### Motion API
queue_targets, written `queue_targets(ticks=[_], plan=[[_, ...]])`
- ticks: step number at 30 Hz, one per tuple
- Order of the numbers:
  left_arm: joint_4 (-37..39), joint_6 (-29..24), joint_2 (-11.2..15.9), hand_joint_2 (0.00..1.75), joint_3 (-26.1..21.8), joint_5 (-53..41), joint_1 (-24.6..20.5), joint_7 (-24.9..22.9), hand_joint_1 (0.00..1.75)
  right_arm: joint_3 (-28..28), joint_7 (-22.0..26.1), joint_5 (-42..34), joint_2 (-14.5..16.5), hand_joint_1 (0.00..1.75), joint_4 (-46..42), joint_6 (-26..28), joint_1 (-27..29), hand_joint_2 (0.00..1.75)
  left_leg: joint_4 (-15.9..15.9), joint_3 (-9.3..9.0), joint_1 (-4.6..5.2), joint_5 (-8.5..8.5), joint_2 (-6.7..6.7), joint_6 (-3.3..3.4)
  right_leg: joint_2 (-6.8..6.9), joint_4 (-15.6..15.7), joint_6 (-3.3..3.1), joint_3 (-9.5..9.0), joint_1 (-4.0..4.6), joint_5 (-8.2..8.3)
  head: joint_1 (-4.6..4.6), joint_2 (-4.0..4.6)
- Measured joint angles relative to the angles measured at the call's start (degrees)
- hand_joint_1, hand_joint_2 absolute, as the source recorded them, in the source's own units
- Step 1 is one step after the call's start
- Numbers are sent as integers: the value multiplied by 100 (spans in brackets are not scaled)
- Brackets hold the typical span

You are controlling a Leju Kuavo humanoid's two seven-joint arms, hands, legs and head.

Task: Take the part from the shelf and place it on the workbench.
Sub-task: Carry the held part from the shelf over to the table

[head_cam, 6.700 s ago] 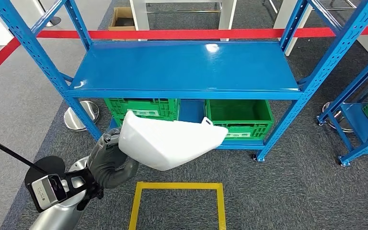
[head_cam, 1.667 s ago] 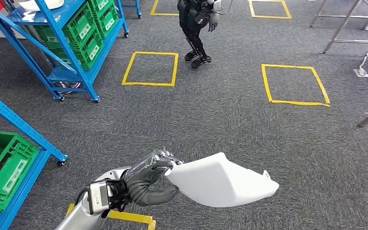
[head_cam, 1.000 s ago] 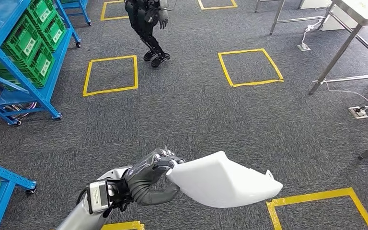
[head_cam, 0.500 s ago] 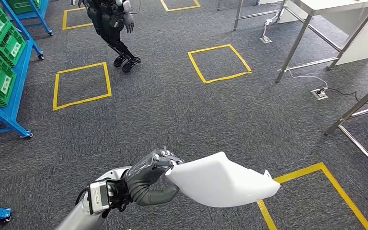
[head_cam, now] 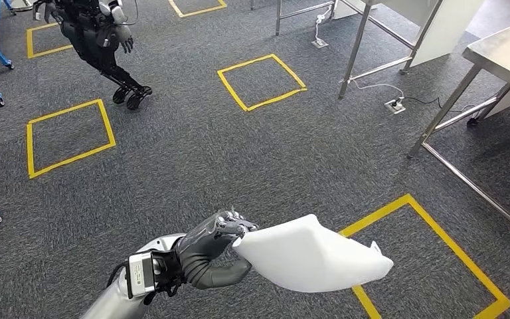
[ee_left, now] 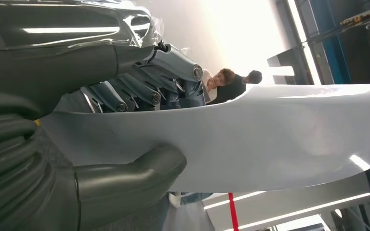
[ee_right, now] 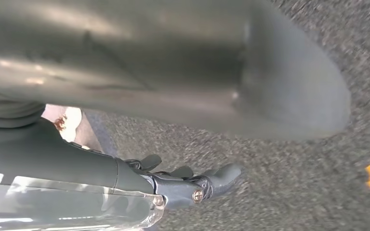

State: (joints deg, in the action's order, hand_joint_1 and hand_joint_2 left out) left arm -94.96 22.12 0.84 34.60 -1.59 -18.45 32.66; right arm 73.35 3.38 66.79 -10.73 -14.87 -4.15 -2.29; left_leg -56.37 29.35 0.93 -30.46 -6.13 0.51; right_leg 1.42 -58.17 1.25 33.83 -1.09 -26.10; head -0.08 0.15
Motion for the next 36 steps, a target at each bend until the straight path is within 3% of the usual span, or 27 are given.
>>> queue_targets(ticks=[2, 4, 6, 7, 8, 10, 12, 13, 15, 17, 19, 21, 22, 23, 25, 27, 28, 30, 31, 33, 34, 36], plan=[[5, 0, 2, 175, 14, 31, 2, 11, 175, 27, 6, 10, -18, 0, -11, 0, 7, 0, -293, 133, -28, -200, 245, -66, -100, 14, -68, 3, -27, 21, -8, 1], [29, 11, 12, 175, 30, 71, 23, 23, 175, 41, 16, 19, -28, 0, -24, 0, -10, 0, -1040, 497, -52, -564, 525, -96, -209, 17, -108, 26, -36, 38, -17, 0], [74, 55, 20, 175, 45, 145, 60, 28, 175, 52, 18, 15, -34, 0, -27, 1, -15, 0, -1680, 840, -57, -750, 598, -92, -340, 15, -122, 45, -31, 50, -17, -1], [97, 84, 21, 175, 52, 186, 72, 30, 175, 61, 11, 10, -38, 0, -28, 1, -12, 0, -1716, 877, -56, -685, 608, -80, -410, 14, -122, 46, -28, 55, -16, -1], [115, 107, 19, 175, 56, 214, 75, 29, 175, 72, -2, 6, -42, 0, -28, 2, -8, 0, -1513, 794, -56, -519, 628, -62, -482, 14, -117, 44, -25, 61, -16, -1], [138, 159, 14, 175, 66, 251, 67, 22, 175, 86, -33, 5, -39, 0, -29, 2, -8, 0, -710, 410, -54, -112, 801, 1, -621, 14, -95, 40, -24, 79, -13, -1], [144, 240, 5, 175, 77, 301, 61, 9, 175, 89, -31, 25, -17, 0, -31, -2, -10, 0, -121, 129, -49, 64, 989, 49, -744, 10, -48, 71, -31, 106, -12, -1], [146, 276, 3, 175, 84, 308, 60, 3, 175, 88, -9, 45, 1, 0, -31, -13, -5, 0, -24, 86, -39, 59, 1024, 60, -800, 14, -14, 94, -44, 125, -10, -1], [155, 297, -4, 175, 104, 240, 51, -2, 175, 87, 61, 89, 29, 0, -31, -39, 14, 0, 21, 59, -36, 88, 907, 93, -898, 29, 62, 141, -72, 162, -15, -1], [170, 285, -18, 175, 135, 146, 38, -2, 175, 86, 112, 114, 44, 0, -31, -52, 25, 0, 83, 29, -55, 145, 762, 153, -712, -136, 108, 248, -56, 54, 5, -1], [197, 280, -23, 175, 165, 115, 35, 2, 175, 85, 140, 122, 40, 0, -36, -55, 2, 0, 112, 31, -55, 172, 597, 185, -364, -750, 137, 536, -30, -290, 28, -1], [236, 283, -17, 175, 189, 109, 36, 4, 175, 84, 153, 128, 40, 0, -40, -56, -15, 0, 110, 42, -45, 171, 422, 190, -218, -1456, 175, 844, -37, -577, 31, 0], [251, 288, -15, 175, 199, 109, 35, 4, 175, 84, 154, 132, 43, 0, -40, -57, -10, 0, 108, 45, -44, 168, 343, 188, -193, -1578, 189, 878, -43, -590, 32, 0], [262, 295, -15, 175, 206, 111, 31, 4, 175, 85, 154, 137, 39, 0, -40, -59, -2, 0, 106, 44, -47, 163, 271, 180, -165, -1454, 199, 786, -50, -500, 32, 0], [266, 313, -20, 175, 216, 115, 10, 6, 175, 85, 154, 145, 19, 0, -42, -62, -2, 0, 83, 37, -48, 136, 141, 141, 17, -661, 210, 327, -57, -200, 34, -1], [266, 322, -27, 175, 223, 121, -31, 9, 175, 84, 154, 154, 7, 0, -45, -71, -22, 0, 39, 33, -24, 92, 31, 76, 177, -49, 159, -17, -46, -26, 24, -1], [265, 326, -31, 175, 225, 128, -48, 10, 175, 84, 154, 157, 10, 0, -46, -76, -29, 0, 25, 29, -10, 76, -15, 50, 193, 35, 117, -58, -35, -20, 16, -1], [263, 340, -37, 175, 232, 146, -65, 13, 175, 84, 154, 162, 16, 0, -48, -83, -23, 0, 25, 16, -9, 58, -90, 6, 72, 14, 35, -38, -28, -7, 2, -1], [258, 349, -42, 175, 235, 154, -68, 13, 175, 85, 153, 163, 13, 0, -50, -83, -15, 0, -3, 26, -20, 25, -26, -29, 19, 14, 3, -30, -37, 2, 1, -1], [245, 366, -48, 175, 239, 160, -71, 19, 175, 85, 151, 169, 1, 0, -59, -83, -14, 0, -347, 187, -48, -207, 294, -95, -89, 22, -61, -14, -62, 30, -5, -1], [243, 372, -44, 175, 240, 159, -64, 25, 175, 84, 150, 175, -3, 0, -63, -83, -22, 0, -699, 356, -58, -394, 473, -114, -145, 22, -82, 3, -65, 41, -8, -1], [252, 384, -26, 175, 246, 139, -20, 51, 175, 84, 148, 190, 0, 0, -67, -83, -32, 0, -1477, 746, -61, -703, 599, -114, -275, 21, -110, 36, -56, 60, -10, -2]])
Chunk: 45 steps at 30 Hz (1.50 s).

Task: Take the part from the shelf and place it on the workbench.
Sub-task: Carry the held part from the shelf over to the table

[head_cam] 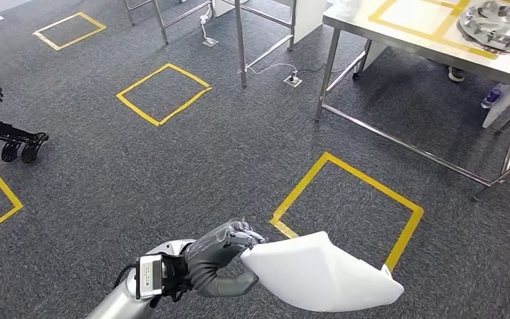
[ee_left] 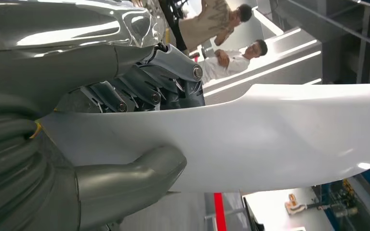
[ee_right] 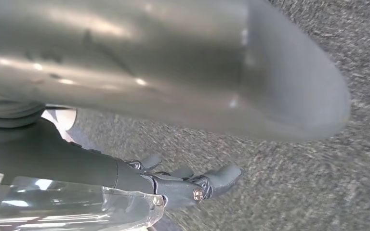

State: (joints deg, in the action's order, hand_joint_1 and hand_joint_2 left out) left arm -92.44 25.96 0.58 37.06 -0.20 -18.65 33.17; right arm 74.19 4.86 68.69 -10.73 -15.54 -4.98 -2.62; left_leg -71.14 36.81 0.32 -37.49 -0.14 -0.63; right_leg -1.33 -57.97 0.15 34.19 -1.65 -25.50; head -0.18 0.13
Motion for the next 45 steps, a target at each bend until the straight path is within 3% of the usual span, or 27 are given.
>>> queue_targets(ticks=[1, 2, 3, 5, 6, 7, 9, 11, 12, 14, 16, 17, 19, 21, 23, 25, 27, 29, 31, 32, 33, 34, 36, 37, 39, 43, 45], plan=[[8, 3, 10, 175, 7, -16, 28, 19, 175, 1, -3, 5, 3, 0, 0, 0, 5, 0, -195, 111, 0, -20, 8, 10, -72, 0, -3, 8, 6, 6, 0, 1], [15, 4, 19, 175, 15, -39, 50, 38, 175, 1, -6, 8, 4, 0, 0, 0, 12, 0, -160, 110, 1, 75, 16, 28, -147, -1, 0, 10, 12, 12, 0, 1], [20, 3, 24, 175, 23, -65, 61, 52, 175, 1, -9, 10, 4, 0, 0, 0, 16, 0, 104, -6, 2, 260, 46, 54, -224, -1, 8, 7, 16, 18, -1, 1], [22, -4, 25, 175, 31, -113, 64, 66, 175, 0, -11, 16, 11, 0, 0, 0, 7, 0, 928, -399, 3, 645, 290, 130, -363, -3, 36, 9, 20, 35, 2, 1], [22, -8, 25, 175, 32, -134, 61, 68, 175, 0, -11, 21, 17, 0, -1, 0, -1, 0, 1237, -547, 7, 747, 401, 155, -430, -5, 60, 24, 17, 47, 0, 2], [22, -10, 25, 175, 32, -147, 61, 68, 175, -1, -11, 30, 25, 0, -2, -2, -7, 0, 1411, -627, 14, 783, 480, 173, -491, -5, 91, 45, 6, 62, 1, 1], [21, -10, 22, 175, 32, -170, 60, 68, 175, -1, -11, 50, 34, 0, -4, -7, -5, 0, 1476, -658, 31, 788, 401, 191, -613, 15, 171, 96, -23, 102, -6, 1], [19, -8, 9, 175, 32, -190, 59, 67, 175, -1, -11, 63, 38, 0, -2, -13, 4, 0, 1519, -685, 20, 833, 261, 252, -469, -70, 217, 174, -23, 62, 4, 1], [16, -5, -1, 175, 32, -196, 60, 67, 175, -1, -11, 66, 31, 0, -2, -13, -1, 0, 1543, -697, 8, 855, 179, 282, -302, -260, 232, 275, -11, -55, 17, 2], [12, 0, -5, 175, 32, -200, 72, 68, 175, -1, -11, 70, 28, 0, -3, -14, -31, 0, 1553, -683, 8, 865, 8, 309, 14, -973, 261, 602, 4, -437, 40, 2], [13, 1, 1, 175, 33, -203, 87, 68, 175, -2, -11, 72, 43, 0, -2, -15, -44, 0, 1549, -668, 12, 861, -167, 311, 80, -1610, 300, 865, -3, -676, 41, 2], [13, 1, 2, 175, 34, -202, 92, 68, 175, -3, -11, 72, 49, 0, -2, -15, -37, 0, 1546, -665, 11, 857, -245, 306, 97, -1634, 312, 844, -7, -646, 41, 2], [13, 1, -2, 175, 33, -201, 92, 67, 175, -3, -11, 73, 43, 0, -2, -15, -21, 0, 1531, -674, 5, 835, -385, 274, 215, -971, 323, 434, -14, -343, 40, 2], [11, 1, -7, 175, 30, -201, 79, 67, 175, -3, -11, 73, 42, 0, -2, -15, -34, 0, 1499, -682, 31, 794, -500, 214, 430, -220, 282, 5, 2, -128, 35, 1], [10, 3, -14, 175, 28, -199, 65, 66, 175, -3, -10, 82, 60, 0, -2, -12, -42, 0, 1483, -689, 61, 767, -597, 165, 476, -14, 199, -90, 24, -116, 18, 1], [8, 8, -25, 175, 28, -198, 57, 66, 175, -3, -9, 92, 75, 0, -1, 0, -33, 0, 1480, -698, 49, 747, -647, 113, 348, -12, 124, -68, 20, -96, 8, 1], [0, 10, -34, 175, 27, -196, 53, 66, 175, -3, -5, 93, 76, 0, -3, 21, -35, 0, 1268, -607, 19, 582, -406, 40, 236, -3, 58, -60, -3, -70, 2, 0], [-5, 10, -31, 175, 22, -195, 57, 56, 175, -3, 3, 100, 79, 0, -4, 36, -51, 0, 569, -275, -2, 208, -82, 0, 118, 0, 12, -34, -15, -47, -9, 0], [-3, 16, -20, 175, 21, -197, 69, 36, 175, -3, 6, 107, 92, 0, -4, 40, -55, 0, -178, 109, -5, -59, 3, 0, -17, -1, -8, -3, -8, -30, -12, 1], [-2, 21, -17, 175, 23, -199, 74, 26, 175, -3, 6, 107, 96, 0, -4, 41, -51, 0, -290, 180, -5, -34, 9, 9, -88, -1, -10, 2, -5, -24, -11, 1], [-2, 25, -17, 175, 25, -200, 75, 14, 175, -3, 6, 110, 97, 0, -4, 42, -45, 0, -147, 124, -5, 110, 21, 23, -162, -2, -6, 0, -3, -19, -11, 1], [-2, 27, -18, 175, 25, -202, 72, 1, 175, -3, 5, 115, 97, 0, -4, 43, -43, 0, 214, -46, -5, 331, 63, 45, -235, -2, 3, -6, -2, -13, -11, 1], [-3, 26, -21, 175, 25, -204, 62, -20, 175, -3, -2, 137, 104, 0, -4, 48, -48, 0, 1060, -449, -8, 688, 257, 108, -358, -7, 30, -7, 1, 0, -9, 0], [-3, 26, -23, 175, 26, -205, 56, -32, 175, -4, -15, 154, 110, 0, -4, 55, -46, 0, 1323, -572, -4, 764, 337, 133, -405, -9, 55, 4, 2, 9, -8, 1], [-5, 25, -31, 175, 27, -207, 47, -55, 175, -7, -60, 199, 124, 0, -4, 77, -27, 0, 1465, -623, 9, 775, 360, 172, -476, -1, 118, 26, -4, 25, -7, 1], [-7, 26, -55, 175, 31, -202, 34, -107, 175, -11, -107, 237, 143, 0, -2, 93, -4, 0, 1488, -615, 23, 813, 324, 191, -491, 61, 11, 8, -18, 51, 1, 1], [-6, 28, -56, 175, 32, -201, 34, -122, 175, -12, -103, 248, 148, 0, -2, 94, -9, 0, 1481, -613, 36, 822, 323, 218, -489, 105, 70, -10, -27, 82, -1, 0]])
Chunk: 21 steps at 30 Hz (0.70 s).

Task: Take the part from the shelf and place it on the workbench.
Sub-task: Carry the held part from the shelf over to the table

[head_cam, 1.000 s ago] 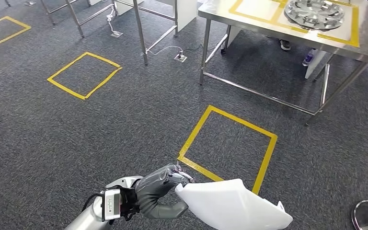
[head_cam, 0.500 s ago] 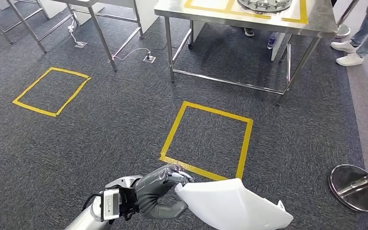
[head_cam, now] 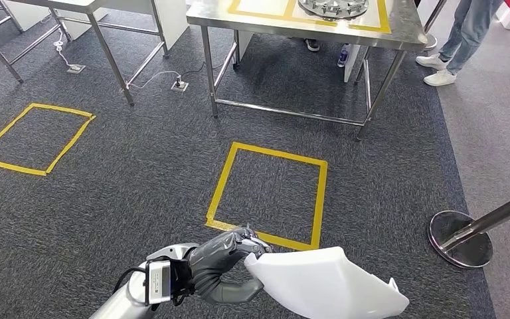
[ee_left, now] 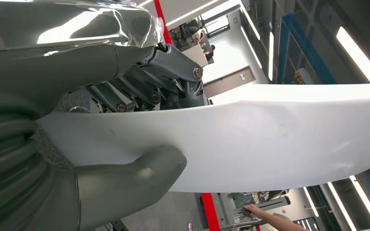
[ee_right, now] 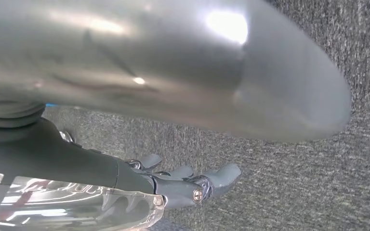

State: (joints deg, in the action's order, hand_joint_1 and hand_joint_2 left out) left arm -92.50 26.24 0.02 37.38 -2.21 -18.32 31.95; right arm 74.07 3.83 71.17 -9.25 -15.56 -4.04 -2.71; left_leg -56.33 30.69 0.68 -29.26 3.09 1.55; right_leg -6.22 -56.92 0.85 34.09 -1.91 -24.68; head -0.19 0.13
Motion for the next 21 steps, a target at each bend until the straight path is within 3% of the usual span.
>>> queue_targets(ticks=[8, 10, 12, 13, 15, 16, 17, 19, 21], plan=[[-2, 12, -8, 175, 2, 3, -11, -19, 175, -4, 31, 13, 46, 0, 0, 0, -18, 0, -26, 26, 55, -14, 6, 132, -2, 11, 248, 1, -56, 69, -3, 1], [-2, 12, -25, 175, 3, 4, -19, -20, 175, -4, 34, 13, 45, 0, 0, 0, -17, 0, 9, -27, 35, -11, -41, 191, 86, -99, 273, 50, -43, 72, -1, 1], [-4, 12, -39, 175, 3, 6, -22, -22, 175, -5, 44, 13, 35, 0, 0, 1, -42, 0, 24, -85, 13, -5, -117, 231, 334, -478, 253, 246, -12, -136, 17, 1], [-4, 12, -42, 175, 2, 6, -21, -28, 175, -7, 50, 13, 34, 0, 0, 2, -60, 0, 23, -88, 14, -8, -160, 238, 457, -830, 246, 421, 2, -312, 26, 1], [-4, 12, -43, 175, 3, 5, -8, -43, 175, -8, 56, 13, 33, 0, 0, 2, -74, 0, 18, -87, 12, -25, -236, 231, 546, -1566, 265, 797, -1, -614, 30, 2], [-4, 12, -42, 175, 3, 5, -1, -51, 175, -8, 57, 15, 35, 0, 0, 2, -67, 0, 16, -94, 6, -40, -262, 216, 558, -1729, 270, 884, -8, -653, 31, 2], [-4, 12, -43, 175, 3, 5, 3, -55, 175, -8, 57, 20, 36, 0, 0, 2, -59, 0, 15, -112, -6, -60, -283, 190, 567, -1655, 272, 853, -16, -584, 31, 2], [-4, 11, -44, 175, 2, 5, 6, -63, 175, -8, 61, 28, 34, 0, 1, 2, -52, 0, 11, -179, -41, -119, -319, 113, 597, -912, 275, 481, -39, -235, 33, 1], [-8, 3, -48, 175, 2, 4, -2, -81, 175, -9, 66, 35, 50, 0, 2, 2, -62, 0, 2, -229, -55, -185, -349, 23, 632, -264, 247, 155, -32, -120, 40, 1]])
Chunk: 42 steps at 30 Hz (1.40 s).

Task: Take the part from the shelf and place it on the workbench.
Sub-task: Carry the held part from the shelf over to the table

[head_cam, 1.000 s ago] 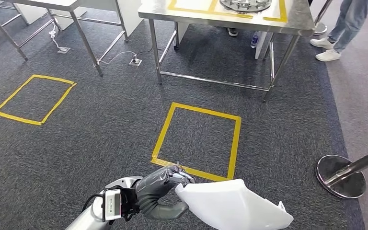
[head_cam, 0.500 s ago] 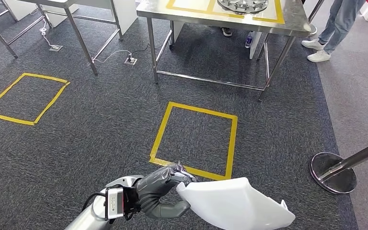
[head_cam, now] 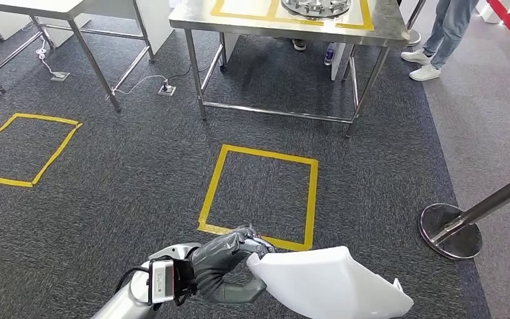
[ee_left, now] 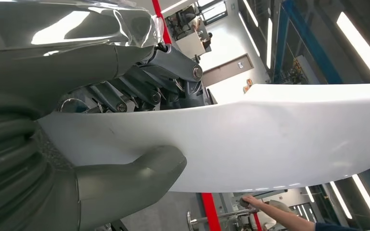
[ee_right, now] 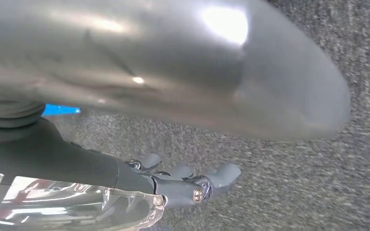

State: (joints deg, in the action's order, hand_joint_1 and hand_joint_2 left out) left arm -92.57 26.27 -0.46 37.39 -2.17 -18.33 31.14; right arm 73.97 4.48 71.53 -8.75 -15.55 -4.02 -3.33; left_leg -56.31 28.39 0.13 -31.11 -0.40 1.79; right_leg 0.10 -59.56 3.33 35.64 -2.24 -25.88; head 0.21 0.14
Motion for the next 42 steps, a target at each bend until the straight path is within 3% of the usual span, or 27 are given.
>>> queue_targets(ticks=[3, 5, 7, 9, 10, 11, 12, 14, 15, 17, 20, 22, 24, 26, 27, 28, 29, 31, 32, 34, 35, 36, 38, 40, 41, 42], plan=[[-18, -21, -13, 175, 1, -5, -6, -36, 175, -2, 3, 22, 27, 0, 1, 0, 8, 0, -26, -37, 1, -65, -15, -119, 13, 91, -146, -98, 29, -60, -2, -1], [-45, -24, -16, 175, -1, -5, -10, -49, 175, -4, 7, 40, 31, 0, 0, 0, 17, 0, -215, 18, -17, -91, -10, -169, -6, 95, -235, -186, 24, -88, -12, 1], [-73, -24, -16, 175, -4, -4, -17, -60, 175, -5, 12, 54, 25, 0, -1, 0, 2, 0, -797, 373, -27, -235, 1, -215, -19, 103, -307, -269, 30, -148, -28, 1], [-80, -24, -10, 175, -7, -3, -5, -71, 175, -5, 16, 63, 25, 0, 0, 0, -4, 0, -1534, 923, -26, -491, 7, -242, -32, 102, -342, -326, 51, -216, -39, 1], [-80, -24, -5, 175, -8, -3, 6, -77, 175, -6, 19, 67, 25, 0, 1, 0, 0, 0, -1734, 1135, -24, -553, 8, -238, -40, 102, -349, -365, 65, -257, -42, 1], [-80, -24, 0, 175, -9, -3, 15, -80, 175, -7, 20, 70, 26, 0, 1, 0, 3, 0, -1736, 1245, -18, -508, 10, -218, -50, 102, -355, -418, 84, -302, -42, 1], [-81, -24, 4, 175, -11, -3, 20, -81, 175, -8, 22, 73, 26, 0, 1, 0, 3, 0, -1532, 1241, -7, -344, 13, -181, -59, 104, -359, -484, 104, -351, -43, 1], [-90, -26, 9, 175, -22, -3, 24, -82, 175, -14, 26, 79, 35, 0, 3, 0, -5, 0, -790, 1028, 52, 208, 36, -44, -75, 108, -359, -619, 140, -454, -40, 1], [-95, -29, 11, 175, -33, -4, 26, -84, 175, -16, 28, 82, 42, 0, 4, 0, -15, 0, -490, 932, 90, 368, 61, 22, -88, 116, -343, -671, 149, -502, -34, 2], [-105, -37, 17, 175, -60, -5, 31, -89, 175, -22, 33, 95, 60, 0, 9, -2, -32, 0, -211, 815, 144, 476, 113, 97, -106, 135, -286, -739, 150, -557, -33, 1], [-117, -41, 9, 175, -79, -7, 34, -94, 175, -27, 39, 112, 57, 0, 13, -7, -38, 0, -86, 588, 109, 453, 111, 126, -98, -30, -205, -807, 148, -545, -35, 0], [-124, -41, -5, 175, -83, -8, 31, -94, 175, -27, 43, 113, 33, 0, 14, -5, -62, 0, -58, 421, 77, 391, 84, 149, -79, -560, -165, -523, 145, -621, -13, 1], [-127, -41, -12, 175, -84, -9, 38, -94, 175, -27, 44, 113, 16, 0, 14, -5, -66, 0, -59, 340, 70, 296, 79, 165, -72, -1270, -111, 5, 136, -887, 2, 1], [-128, -41, -11, 175, -83, -10, 55, -93, 175, -27, 44, 114, 18, 0, 14, -5, -37, 0, -60, 222, 60, 175, 93, 154, -67, -1514, -59, 364, 123, -1124, 5, 1], [-128, -41, -11, 175, -82, -10, 60, -94, 175, -27, 44, 115, 20, 0, 14, -4, -25, 0, -61, 132, 50, 102, 99, 138, -62, -1355, -41, 407, 114, -1084, 4, 1], [-127, -41, -11, 175, -81, -10, 62, -93, 175, -27, 44, 115, 21, 0, 14, -4, -17, 0, -61, 30, 38, 19, 100, 116, -52, -1043, -25, 378, 103, -904, 8, 1], [-124, -41, -10, 175, -79, -11, 61, -93, 175, -27, 44, 115, 27, 0, 15, -4, -9, 0, -61, -55, 32, -66, 100, 88, -27, -663, -12, 318, 86, -566, 14, 1], [-111, -42, -10, 175, -74, -19, 59, -96, 175, -27, 44, 115, 38, 0, 20, -5, 1, 0, -61, -191, 36, -239, 104, 16, 39, -152, -65, 204, 82, -21, 23, 2], [-106, -42, -14, 175, -71, -26, 56, -99, 175, -28, 44, 115, 47, 0, 23, -7, 5, 0, -59, -255, 41, -292, 105, -29, 56, -59, -120, 170, 90, 105, 23, 2], [-107, -45, -30, 175, -67, -37, 37, -105, 175, -29, 44, 116, 58, 0, 26, -9, -5, 0, -75, -340, 38, -322, 101, -100, 37, -42, -242, 73, 101, 35, 15, 1], [-111, -47, -38, 175, -64, -46, 27, -108, 175, -29, 44, 117, 60, 0, 27, -9, -8, 0, -201, -308, 37, -273, 93, -128, 23, -25, -283, 17, 89, 2, 13, 1], [-114, -49, -43, 175, -62, -55, 19, -109, 175, -29, 44, 117, 60, 0, 27, -9, -13, 0, -443, -155, 34, -215, 85, -151, 14, -11, -313, -53, 76, -35, 5, 1], [-117, -50, -40, 175, -60, -74, 22, -115, 175, -29, 45, 118, 62, 0, 27, -9, -14, 0, -1184, 382, 26, -221, 71, -194, 2, 26, -346, -198, 64, -134, -8, 1], [-115, -50, -31, 175, -59, -85, 34, -120, 175, -29, 46, 119, 76, 0, 28, -9, -9, 0, -1704, 939, 23, -577, 70, -211, -12, 58, -355, -367, 67, -273, -14, 1], [-111, -50, -25, 175, -57, -90, 38, -122, 175, -28, 46, 119, 83, 0, 29, -9, -7, 0, -1743, 1126, 27, -765, 70, -204, -24, 67, -357, -472, 73, -355, -16, 1], [-108, -50, -22, 175, -57, -94, 39, -124, 175, -28, 46, 118, 89, 0, 29, -9, -7, 0, -1627, 1233, 35, -844, 70, -182, -38, 73, -360, -587, 84, -443, -17, 1]])
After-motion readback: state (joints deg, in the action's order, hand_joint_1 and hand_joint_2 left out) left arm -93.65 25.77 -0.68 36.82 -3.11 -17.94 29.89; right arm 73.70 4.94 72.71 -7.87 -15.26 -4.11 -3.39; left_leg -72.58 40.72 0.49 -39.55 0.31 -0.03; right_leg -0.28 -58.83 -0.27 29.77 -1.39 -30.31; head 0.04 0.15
